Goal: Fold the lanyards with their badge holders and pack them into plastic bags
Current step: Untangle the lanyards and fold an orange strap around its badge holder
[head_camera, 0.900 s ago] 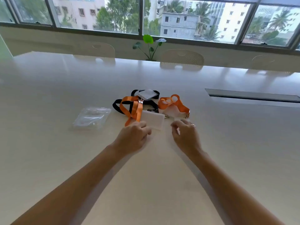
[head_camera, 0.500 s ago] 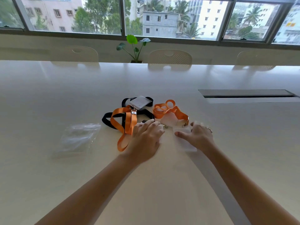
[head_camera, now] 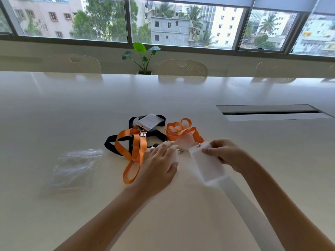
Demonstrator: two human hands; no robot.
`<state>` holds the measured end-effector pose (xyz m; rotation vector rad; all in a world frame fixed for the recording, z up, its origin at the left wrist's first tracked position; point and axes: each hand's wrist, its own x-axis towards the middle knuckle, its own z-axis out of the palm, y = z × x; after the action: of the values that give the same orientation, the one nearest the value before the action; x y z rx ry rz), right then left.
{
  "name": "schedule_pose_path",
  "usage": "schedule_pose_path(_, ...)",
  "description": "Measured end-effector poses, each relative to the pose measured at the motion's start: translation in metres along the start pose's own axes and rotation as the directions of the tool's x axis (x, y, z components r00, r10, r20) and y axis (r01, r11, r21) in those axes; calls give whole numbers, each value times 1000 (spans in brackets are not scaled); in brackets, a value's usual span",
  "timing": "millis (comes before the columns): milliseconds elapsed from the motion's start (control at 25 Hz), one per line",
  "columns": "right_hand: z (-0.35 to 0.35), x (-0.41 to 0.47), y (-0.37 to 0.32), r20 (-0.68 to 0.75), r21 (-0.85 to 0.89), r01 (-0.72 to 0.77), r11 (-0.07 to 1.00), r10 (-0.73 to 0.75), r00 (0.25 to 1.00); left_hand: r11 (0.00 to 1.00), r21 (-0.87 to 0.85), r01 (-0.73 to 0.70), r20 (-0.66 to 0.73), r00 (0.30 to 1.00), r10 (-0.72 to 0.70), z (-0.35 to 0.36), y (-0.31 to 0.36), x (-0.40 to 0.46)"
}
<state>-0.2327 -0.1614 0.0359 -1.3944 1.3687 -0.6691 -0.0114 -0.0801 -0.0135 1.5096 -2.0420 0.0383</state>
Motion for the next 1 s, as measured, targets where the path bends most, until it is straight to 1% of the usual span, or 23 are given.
schedule_pose_path(120, -18, -11, -21, 22, 149, 138, 979, -143, 990, 977, -212, 34, -48, 998, -46, -8, 8, 33)
schedule_pose_path(160, -24, -15, -31, 27, 206, 184, 961, -193, 981, 957, -283, 62, -33, 997, -74, -11, 12, 47)
schedule_pose_path(200, -31, -18, -42, 37, 271, 225, 936, -243, 969, 935, -346, 83, 7, 996, -86, -13, 15, 63)
schedule_pose_path(240, -38, -20, -54, 46, 331, 263, 906, -293, 955, 907, -408, 109, 85, 993, -81, -15, 20, 79)
schedule_pose_path(280, -44, -21, -66, 44, 375, 301, 877, -341, 939, 871, -472, 135, 176, 983, -57, -15, 25, 95)
schedule_pose_path(320, -48, -22, -77, 29, 400, 345, 849, -388, 921, 842, -520, 142, 233, 972, -20, -13, 32, 109)
schedule_pose_path(400, -58, -23, -97, -29, 416, 443, 794, -476, 879, 838, -534, 113, 223, 975, 10, -6, 44, 133)
schedule_pose_path(440, -64, -24, -105, -75, 428, 485, 762, -505, 860, 840, -528, 125, 206, 978, -16, -3, 47, 143)
schedule_pose_path(480, -71, -24, -111, -129, 439, 520, 733, -521, 844, 819, -550, 165, 205, 977, -59, -2, 47, 149)
schedule_pose_path(560, -87, -24, -116, -240, 455, 567, 687, -518, 821, 738, -631, 239, 232, 966, -115, -3, 36, 154)
schedule_pose_path(600, -97, -24, -116, -294, 459, 582, 671, -504, 812, 722, -642, 257, 250, 961, -121, -7, 27, 153)
schedule_pose_path(680, -116, -22, -112, -394, 465, 603, 648, -459, 796, 728, -613, 306, 308, 941, -137, -17, 10, 150)
schedule_pose_path(760, -133, -19, -107, -487, 477, 624, 620, -404, 774, 757, -550, 353, 362, 918, -165, -29, -2, 148)
schedule_pose_path(840, -147, -15, -102, -556, 493, 642, 587, -354, 752, 765, -520, 381, 362, 909, -207, -40, -10, 148)
schedule_pose_path(920, -155, -10, -97, -561, 501, 626, 598, -326, 761, 714, -565, 414, 329, 906, -265, -49, -13, 150)
schedule_pose_path(1000, -154, -1, -90, -488, 497, 551, 670, -310, 816, 600, -652, 463, 310, 886, -346, -56, -8, 154)
